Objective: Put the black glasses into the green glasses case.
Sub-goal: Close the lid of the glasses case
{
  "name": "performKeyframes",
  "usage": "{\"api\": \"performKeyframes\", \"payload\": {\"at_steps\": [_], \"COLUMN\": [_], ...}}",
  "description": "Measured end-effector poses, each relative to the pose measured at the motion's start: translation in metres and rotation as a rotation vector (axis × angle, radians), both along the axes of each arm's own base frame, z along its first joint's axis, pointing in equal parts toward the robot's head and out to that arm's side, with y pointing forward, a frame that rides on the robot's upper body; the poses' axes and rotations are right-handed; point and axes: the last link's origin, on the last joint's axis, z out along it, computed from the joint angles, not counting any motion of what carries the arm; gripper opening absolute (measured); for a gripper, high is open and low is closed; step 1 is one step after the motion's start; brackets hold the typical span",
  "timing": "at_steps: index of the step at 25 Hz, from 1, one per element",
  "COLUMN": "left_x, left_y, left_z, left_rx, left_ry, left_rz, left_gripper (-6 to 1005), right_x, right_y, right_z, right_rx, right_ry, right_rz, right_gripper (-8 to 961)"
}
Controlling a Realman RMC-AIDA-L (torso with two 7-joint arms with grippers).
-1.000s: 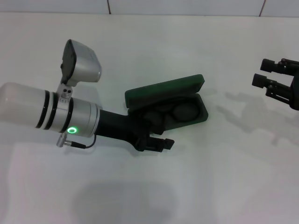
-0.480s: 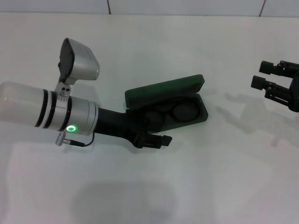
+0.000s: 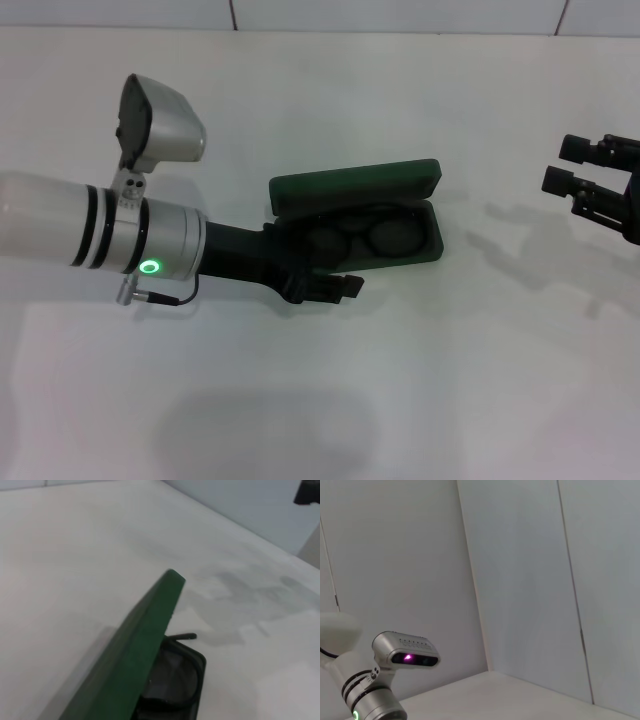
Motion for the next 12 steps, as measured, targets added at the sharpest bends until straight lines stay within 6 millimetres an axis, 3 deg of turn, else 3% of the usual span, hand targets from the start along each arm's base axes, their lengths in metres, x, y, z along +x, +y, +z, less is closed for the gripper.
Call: {"api": "performKeyframes", "payload": {"at_steps": [5,12], "left_x": [0.001,0.030], "left_y": [-0.002,0.002], "left_z": [0.001,0.025], "left_rx": [-0.012,0.041], "left_ry": [-0.009,-0.199], "left_rz": [-0.011,-0.075], "left_gripper": [613,614], "right_x": [0.001,0.001], "right_y": [0.000,0.000], "right_z": [0.001,0.001], "right_rx": [0.009,0.026], "right_ry": [-0.003,-0.003], "right_rz": [0.004,0.009], "right_gripper": [457,458]}}
